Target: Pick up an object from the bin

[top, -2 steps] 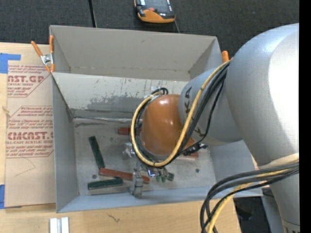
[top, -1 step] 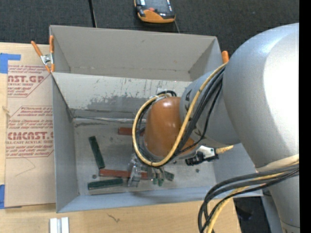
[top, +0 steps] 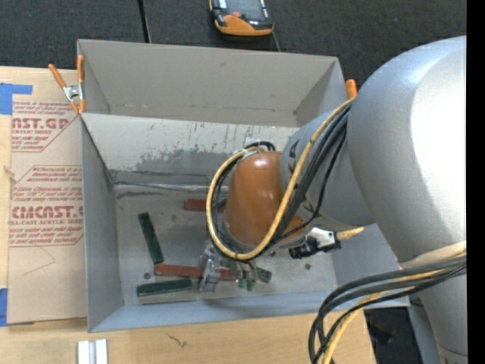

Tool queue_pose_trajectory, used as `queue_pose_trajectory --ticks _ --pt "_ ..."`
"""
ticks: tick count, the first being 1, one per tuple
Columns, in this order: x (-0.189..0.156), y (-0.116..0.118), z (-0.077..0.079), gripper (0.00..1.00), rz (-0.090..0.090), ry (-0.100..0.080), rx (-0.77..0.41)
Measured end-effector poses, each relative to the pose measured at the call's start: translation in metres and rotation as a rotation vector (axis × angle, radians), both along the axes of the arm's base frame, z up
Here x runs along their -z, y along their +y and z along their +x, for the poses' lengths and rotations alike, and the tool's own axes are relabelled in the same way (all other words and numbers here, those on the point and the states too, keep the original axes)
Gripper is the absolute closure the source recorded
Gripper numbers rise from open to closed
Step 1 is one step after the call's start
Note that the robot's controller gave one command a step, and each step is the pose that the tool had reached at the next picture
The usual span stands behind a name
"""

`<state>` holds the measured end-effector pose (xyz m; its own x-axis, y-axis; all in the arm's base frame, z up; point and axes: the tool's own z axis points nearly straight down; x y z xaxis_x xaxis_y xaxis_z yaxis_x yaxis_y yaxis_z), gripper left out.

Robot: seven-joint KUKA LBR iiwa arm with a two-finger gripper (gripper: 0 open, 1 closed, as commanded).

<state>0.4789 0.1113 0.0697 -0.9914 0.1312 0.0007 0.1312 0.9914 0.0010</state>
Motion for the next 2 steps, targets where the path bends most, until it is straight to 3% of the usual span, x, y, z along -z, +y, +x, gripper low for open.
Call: queue_pose_trajectory --ticks 1,2 --pt "-0.002 0.0 0.0 1.0 0.0 0.002 0.001" --pt "-0.102 0.001 0.001 1.0 0.001 -0.008 0.0"
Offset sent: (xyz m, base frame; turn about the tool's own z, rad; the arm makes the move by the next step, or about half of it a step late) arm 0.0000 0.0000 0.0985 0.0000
